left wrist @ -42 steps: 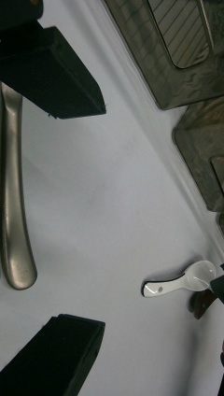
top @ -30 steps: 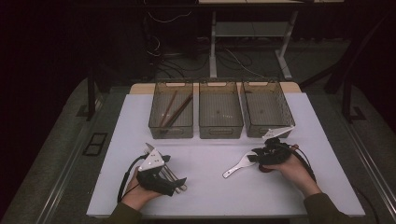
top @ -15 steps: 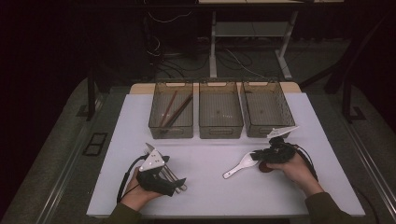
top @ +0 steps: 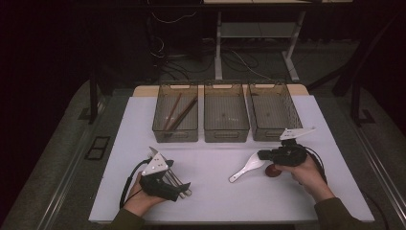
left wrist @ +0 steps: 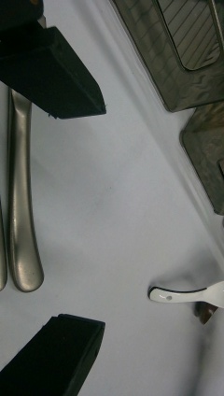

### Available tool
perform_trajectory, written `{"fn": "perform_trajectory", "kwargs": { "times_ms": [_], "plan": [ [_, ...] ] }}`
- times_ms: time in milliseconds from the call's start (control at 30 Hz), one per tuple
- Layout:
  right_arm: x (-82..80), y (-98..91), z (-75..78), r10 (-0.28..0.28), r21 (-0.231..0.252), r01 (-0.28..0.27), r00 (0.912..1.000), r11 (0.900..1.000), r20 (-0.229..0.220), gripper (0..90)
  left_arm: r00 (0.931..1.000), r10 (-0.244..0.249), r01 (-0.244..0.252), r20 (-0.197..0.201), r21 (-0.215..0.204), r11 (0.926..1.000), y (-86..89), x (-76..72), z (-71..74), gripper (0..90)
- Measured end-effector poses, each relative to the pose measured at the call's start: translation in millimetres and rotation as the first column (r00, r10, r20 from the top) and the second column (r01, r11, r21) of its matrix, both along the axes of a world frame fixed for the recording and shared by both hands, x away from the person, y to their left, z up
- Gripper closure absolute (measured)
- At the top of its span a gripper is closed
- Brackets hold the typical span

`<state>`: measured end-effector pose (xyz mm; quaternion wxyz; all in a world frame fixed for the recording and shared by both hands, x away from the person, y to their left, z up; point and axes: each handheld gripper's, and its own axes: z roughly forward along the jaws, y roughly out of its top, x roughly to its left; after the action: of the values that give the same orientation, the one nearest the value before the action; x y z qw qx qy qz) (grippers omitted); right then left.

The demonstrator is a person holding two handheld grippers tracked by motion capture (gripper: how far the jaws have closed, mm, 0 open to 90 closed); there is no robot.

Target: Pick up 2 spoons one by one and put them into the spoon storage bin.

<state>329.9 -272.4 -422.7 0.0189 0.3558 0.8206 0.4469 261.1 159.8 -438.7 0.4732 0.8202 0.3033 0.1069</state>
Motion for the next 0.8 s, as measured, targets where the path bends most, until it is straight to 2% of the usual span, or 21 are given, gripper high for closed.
{"fn": "perform_trajectory", "kwargs": {
  "times_ms": [300, 633, 800],
  "plan": [
    [-1.6, -6.1, 11.5, -0.079, 0.024, 0.078, 0.995, 0.9967, 0.06, 83.8, 1.0, -0.001, 0.001, 0.0, -0.003, 1.0, 0.3, 0.0, 0.4, 0.0],
    [1.5, -9.9, 22.7, -0.12, 0.049, 0.116, 0.9884, 0.9921, 0.093, 83.8, 1.0, 0.0, 0.0, 0.006, -0.014, 0.9999, 0.4, -0.2, 1.0, 0.0],
    [5.9, -11.6, 33.6, -0.141, 0.068, 0.134, 0.984, 0.9887, 0.11, 83.8, 1.0, -0.002, 0.003, 0.009, -0.022, 0.9998, 2.3, -0.6, 0.9, 0.0]
  ]
}}
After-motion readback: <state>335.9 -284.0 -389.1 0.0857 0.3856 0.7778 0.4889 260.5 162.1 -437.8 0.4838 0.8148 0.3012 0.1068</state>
